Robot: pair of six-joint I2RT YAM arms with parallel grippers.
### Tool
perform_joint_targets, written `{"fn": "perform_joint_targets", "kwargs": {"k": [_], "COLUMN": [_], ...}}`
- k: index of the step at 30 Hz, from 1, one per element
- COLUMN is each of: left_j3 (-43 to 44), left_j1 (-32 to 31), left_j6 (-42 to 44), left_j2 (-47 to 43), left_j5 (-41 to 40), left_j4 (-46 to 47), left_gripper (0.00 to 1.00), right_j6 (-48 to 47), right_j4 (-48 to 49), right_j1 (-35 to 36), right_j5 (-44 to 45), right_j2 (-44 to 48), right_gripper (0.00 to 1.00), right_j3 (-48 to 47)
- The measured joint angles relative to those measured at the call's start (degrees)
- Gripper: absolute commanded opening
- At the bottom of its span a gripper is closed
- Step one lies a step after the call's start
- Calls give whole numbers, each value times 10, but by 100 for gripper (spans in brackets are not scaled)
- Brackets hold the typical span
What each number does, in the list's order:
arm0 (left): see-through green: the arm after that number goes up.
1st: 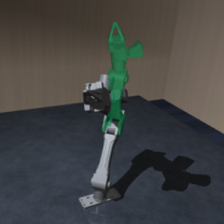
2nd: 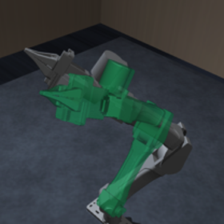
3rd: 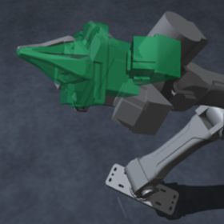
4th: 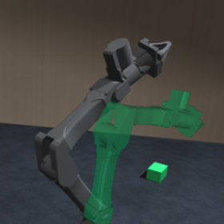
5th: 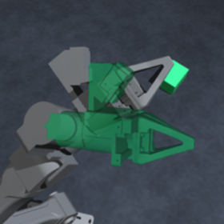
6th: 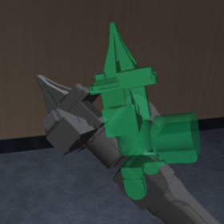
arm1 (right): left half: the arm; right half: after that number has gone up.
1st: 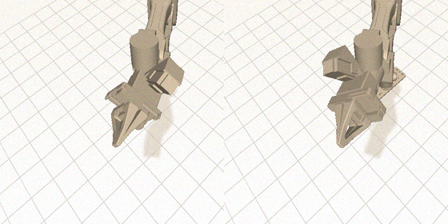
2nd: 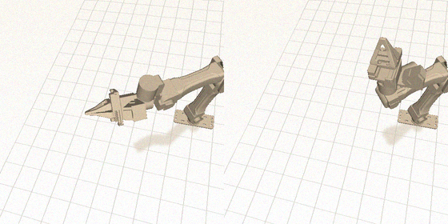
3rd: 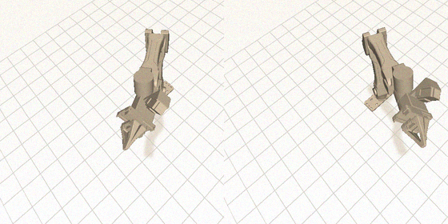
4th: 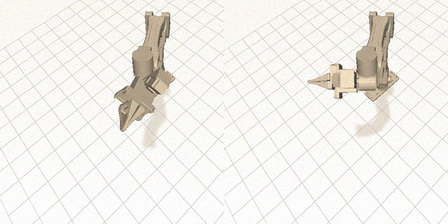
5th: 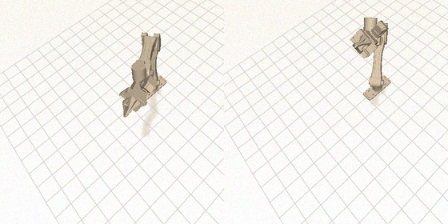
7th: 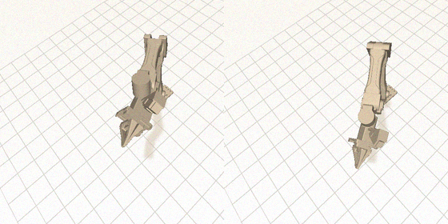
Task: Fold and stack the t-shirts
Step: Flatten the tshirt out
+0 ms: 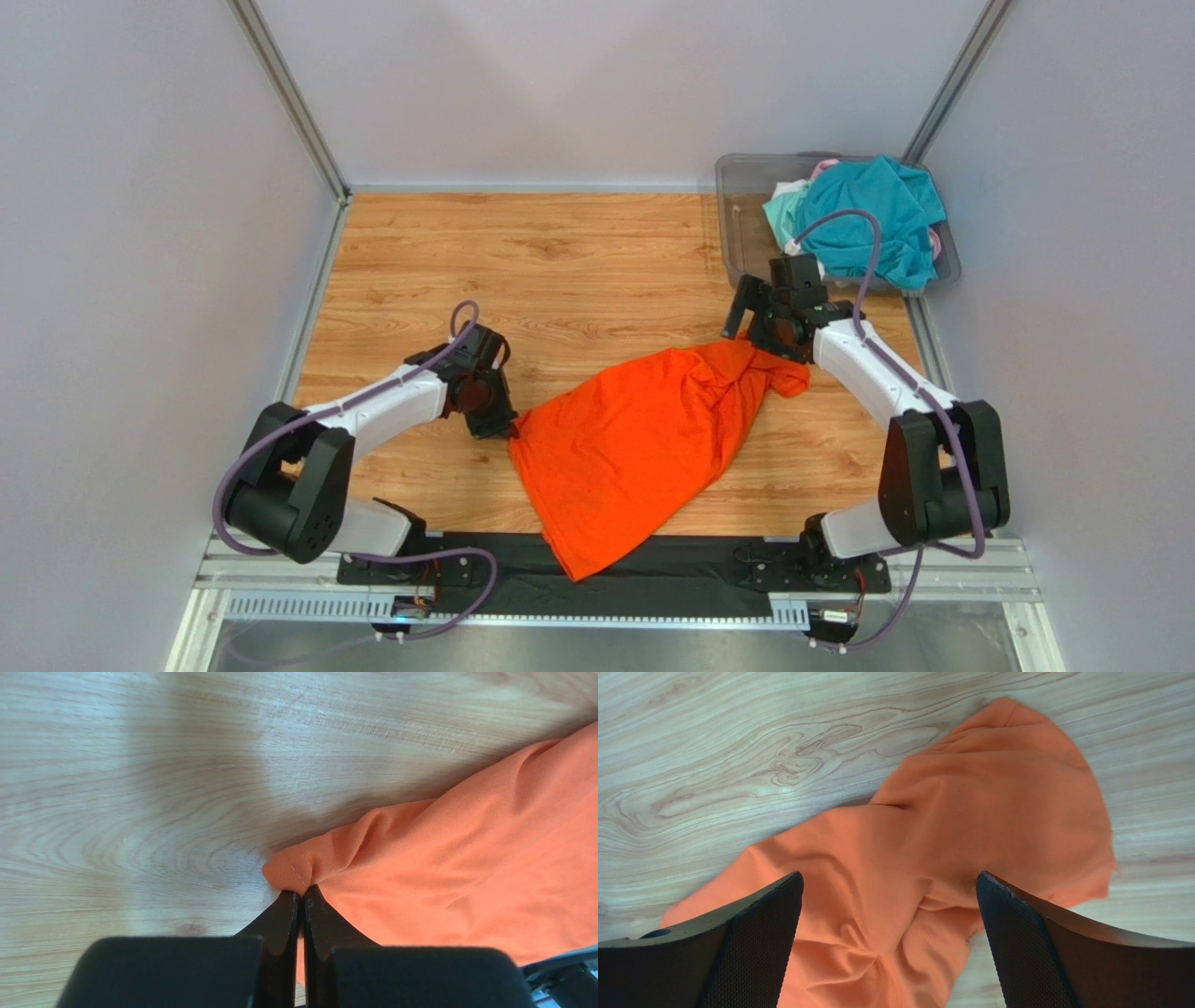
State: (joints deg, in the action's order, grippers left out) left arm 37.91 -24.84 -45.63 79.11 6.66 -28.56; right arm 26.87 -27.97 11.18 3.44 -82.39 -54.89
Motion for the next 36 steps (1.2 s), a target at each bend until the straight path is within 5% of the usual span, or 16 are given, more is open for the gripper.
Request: {"fn": "perform_joint_targets", "kwargs": {"k": [3, 5, 7, 9, 14, 25, 29, 36], "left_j3": [5, 12, 17, 21, 40, 172, 281, 395], "left_j1": [0, 0, 0, 0, 0, -2, -2, -2], "left_j6": [5, 9, 11, 12, 19, 34, 36, 49], "left_j2": [-6, -7, -11, -18, -77, -469, -566, -577], "left_j5": [-10, -15, -21, -31, -49, -40, -10, 22], "left_j4": [-5, -6, -6, -9, -39, -81, -86, -87], "left_gripper": [0, 0, 0, 0, 0, 0, 0, 0], "right_j6": [-2, -5, -10, -4, 3, 10, 14, 24], "right_j4": [13, 19, 23, 26, 24, -77, -120, -135], "right_j1": [0, 1, 3, 6, 26, 110, 110, 110], "right_j5": [-10, -9, -4, 7, 28, 5, -54, -142], "right_j2": [-33, -51, -61, -62, 9, 492, 565, 575], "right_gripper": [87, 54, 10, 0, 0, 0, 0, 1], "right_j3": [0, 0, 1, 5, 33, -13, -121, -238]}}
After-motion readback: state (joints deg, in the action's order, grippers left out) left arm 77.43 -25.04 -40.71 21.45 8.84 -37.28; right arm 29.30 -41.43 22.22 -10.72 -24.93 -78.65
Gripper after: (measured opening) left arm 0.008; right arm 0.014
